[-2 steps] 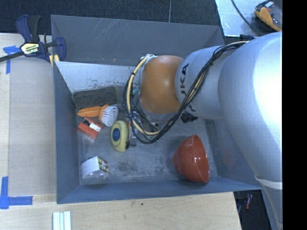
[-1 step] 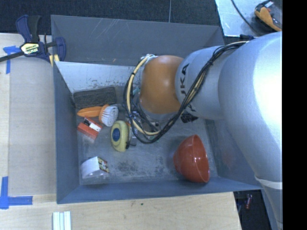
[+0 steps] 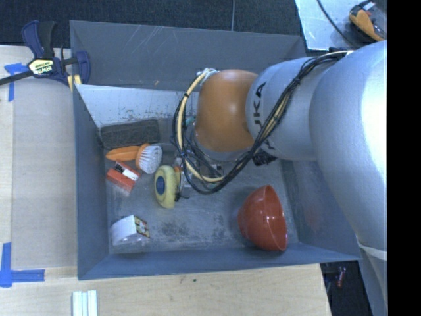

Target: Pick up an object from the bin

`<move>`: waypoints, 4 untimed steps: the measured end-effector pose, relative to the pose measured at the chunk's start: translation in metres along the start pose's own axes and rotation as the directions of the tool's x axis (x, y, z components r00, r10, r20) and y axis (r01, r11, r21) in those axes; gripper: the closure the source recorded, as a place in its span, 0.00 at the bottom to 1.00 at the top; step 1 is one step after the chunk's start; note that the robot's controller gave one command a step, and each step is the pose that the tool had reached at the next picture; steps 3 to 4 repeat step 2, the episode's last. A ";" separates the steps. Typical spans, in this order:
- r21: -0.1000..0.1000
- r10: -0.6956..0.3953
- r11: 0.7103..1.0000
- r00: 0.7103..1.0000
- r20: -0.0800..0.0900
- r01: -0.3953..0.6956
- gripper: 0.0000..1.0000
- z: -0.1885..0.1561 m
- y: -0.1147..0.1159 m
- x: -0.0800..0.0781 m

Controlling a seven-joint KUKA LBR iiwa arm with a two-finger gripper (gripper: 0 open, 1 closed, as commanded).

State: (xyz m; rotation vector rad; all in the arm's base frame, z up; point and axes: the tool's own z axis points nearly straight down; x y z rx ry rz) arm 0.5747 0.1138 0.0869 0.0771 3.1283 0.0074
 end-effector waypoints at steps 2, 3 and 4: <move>0.001 0.000 1.000 1.000 -0.004 0.000 1.00 -0.048 0.000 0.000; 0.001 0.000 1.000 1.000 -0.004 0.000 1.00 -0.048 0.000 0.000; 0.001 0.000 1.000 1.000 -0.004 0.000 1.00 -0.048 0.000 0.000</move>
Offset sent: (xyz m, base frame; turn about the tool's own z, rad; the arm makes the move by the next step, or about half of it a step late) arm 0.0016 0.0000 0.1100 0.0001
